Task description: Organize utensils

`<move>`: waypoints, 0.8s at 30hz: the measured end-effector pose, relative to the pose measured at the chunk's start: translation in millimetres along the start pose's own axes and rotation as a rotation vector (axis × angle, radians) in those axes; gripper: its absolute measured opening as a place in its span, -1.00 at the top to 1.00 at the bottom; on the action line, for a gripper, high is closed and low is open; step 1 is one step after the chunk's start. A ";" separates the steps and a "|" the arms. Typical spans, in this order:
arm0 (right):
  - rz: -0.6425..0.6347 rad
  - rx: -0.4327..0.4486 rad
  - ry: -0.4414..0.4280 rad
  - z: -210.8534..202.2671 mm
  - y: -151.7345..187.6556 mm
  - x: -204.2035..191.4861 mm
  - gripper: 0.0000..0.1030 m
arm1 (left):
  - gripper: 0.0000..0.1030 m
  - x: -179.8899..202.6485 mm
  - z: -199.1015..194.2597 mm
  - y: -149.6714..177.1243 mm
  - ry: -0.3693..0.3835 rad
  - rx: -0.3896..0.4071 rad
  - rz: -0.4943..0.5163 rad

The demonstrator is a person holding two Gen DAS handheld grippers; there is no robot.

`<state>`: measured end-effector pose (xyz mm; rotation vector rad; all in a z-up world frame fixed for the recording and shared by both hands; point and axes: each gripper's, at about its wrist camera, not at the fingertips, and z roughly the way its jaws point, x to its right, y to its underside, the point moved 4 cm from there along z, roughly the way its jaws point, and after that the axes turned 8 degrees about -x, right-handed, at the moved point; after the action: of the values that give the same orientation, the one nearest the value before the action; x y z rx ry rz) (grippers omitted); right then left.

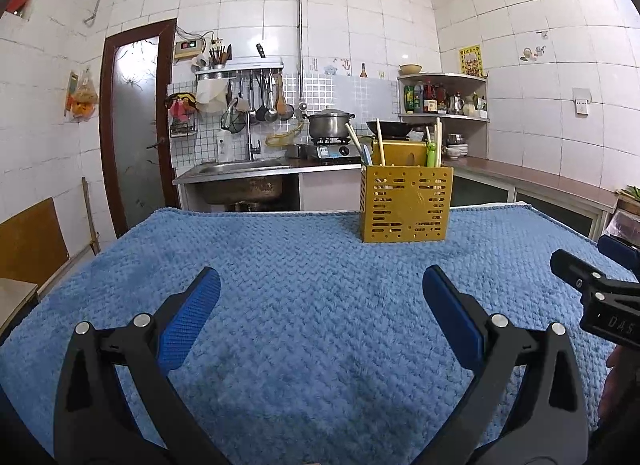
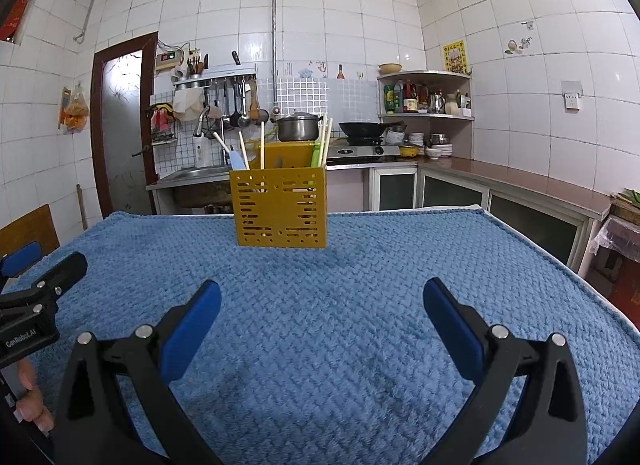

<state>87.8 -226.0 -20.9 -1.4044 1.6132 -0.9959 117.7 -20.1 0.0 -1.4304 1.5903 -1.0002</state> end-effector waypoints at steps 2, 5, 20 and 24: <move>-0.003 0.001 0.002 -0.1 0.5 -0.7 -0.92 | -0.90 -2.1 2.8 0.2 0.004 -0.012 -0.008; -0.008 0.001 0.004 -0.1 0.9 -1.9 -0.92 | -0.90 -4.9 6.0 1.0 0.004 -0.023 -0.019; -0.010 0.001 0.005 -1.1 1.2 -3.0 -0.92 | -0.90 -0.2 7.4 2.4 0.019 -0.026 -0.004; -0.010 0.002 0.005 -1.2 1.2 -2.8 -0.92 | -0.90 -0.5 6.7 2.3 0.018 -0.023 -0.001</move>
<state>86.5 -223.0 -21.4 -1.4116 1.6097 -1.0070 123.0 -19.9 -4.8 -1.4416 1.6189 -1.0013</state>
